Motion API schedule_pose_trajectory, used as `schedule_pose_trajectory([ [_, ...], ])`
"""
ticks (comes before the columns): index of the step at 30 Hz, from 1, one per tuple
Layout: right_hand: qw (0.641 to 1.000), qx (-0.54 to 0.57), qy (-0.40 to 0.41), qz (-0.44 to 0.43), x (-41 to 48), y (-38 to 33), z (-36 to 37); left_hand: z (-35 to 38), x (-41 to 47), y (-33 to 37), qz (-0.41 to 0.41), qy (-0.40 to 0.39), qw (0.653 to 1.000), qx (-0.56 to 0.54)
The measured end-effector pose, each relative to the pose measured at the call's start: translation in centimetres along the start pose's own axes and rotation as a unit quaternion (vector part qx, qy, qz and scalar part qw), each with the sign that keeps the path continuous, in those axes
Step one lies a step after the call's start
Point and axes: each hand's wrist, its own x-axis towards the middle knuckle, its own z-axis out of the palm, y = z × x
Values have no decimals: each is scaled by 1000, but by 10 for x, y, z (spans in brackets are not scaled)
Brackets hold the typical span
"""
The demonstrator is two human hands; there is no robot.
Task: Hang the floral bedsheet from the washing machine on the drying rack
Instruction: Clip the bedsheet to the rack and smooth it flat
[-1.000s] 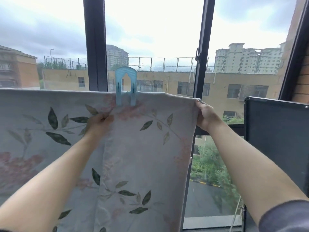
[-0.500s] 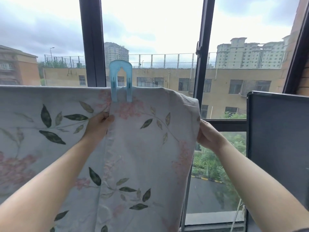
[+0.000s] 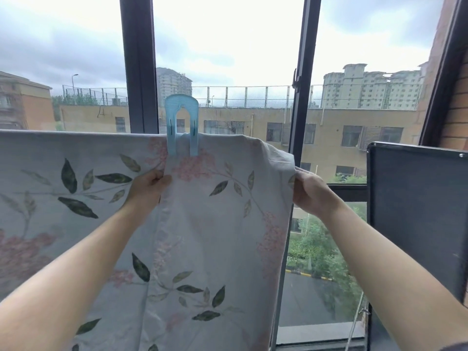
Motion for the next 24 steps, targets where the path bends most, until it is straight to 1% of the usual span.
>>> schedule_pose_trajectory([
  [3,999,-11,-31,22,-6,2,-1,0,-1,1,4,-3,1000,5],
  [5,997,-22,-71,19,-9,3,-4,0,-1,2,5,-1,1000,13],
  [6,997,-27,-75,18,-12,3,-4,0,-2,3,6,0,1000,16],
  [8,998,-34,-46,19,-14,3,-3,-1,-3,3,7,7,1000,18],
  [10,999,-51,1,15,-15,-2,0,-4,-5,6,8,21,1000,17],
  [13,996,-47,73,-9,-8,-20,2,-6,-8,16,39,39,998,26],
  [15,995,-26,91,-22,-3,-33,8,-5,-9,23,63,36,997,38],
  [17,995,-7,100,-12,-1,-32,13,-4,-8,24,50,32,997,43],
  [19,996,-1,90,21,-6,-23,13,-1,-7,20,28,35,998,52],
  [20,997,-9,70,37,-10,-18,11,0,-9,16,21,37,997,66],
  [22,996,-57,26,58,-18,-12,5,1,-12,14,20,42,994,94],
  [24,994,-85,23,59,-19,-15,3,-1,-16,15,23,43,994,99],
])
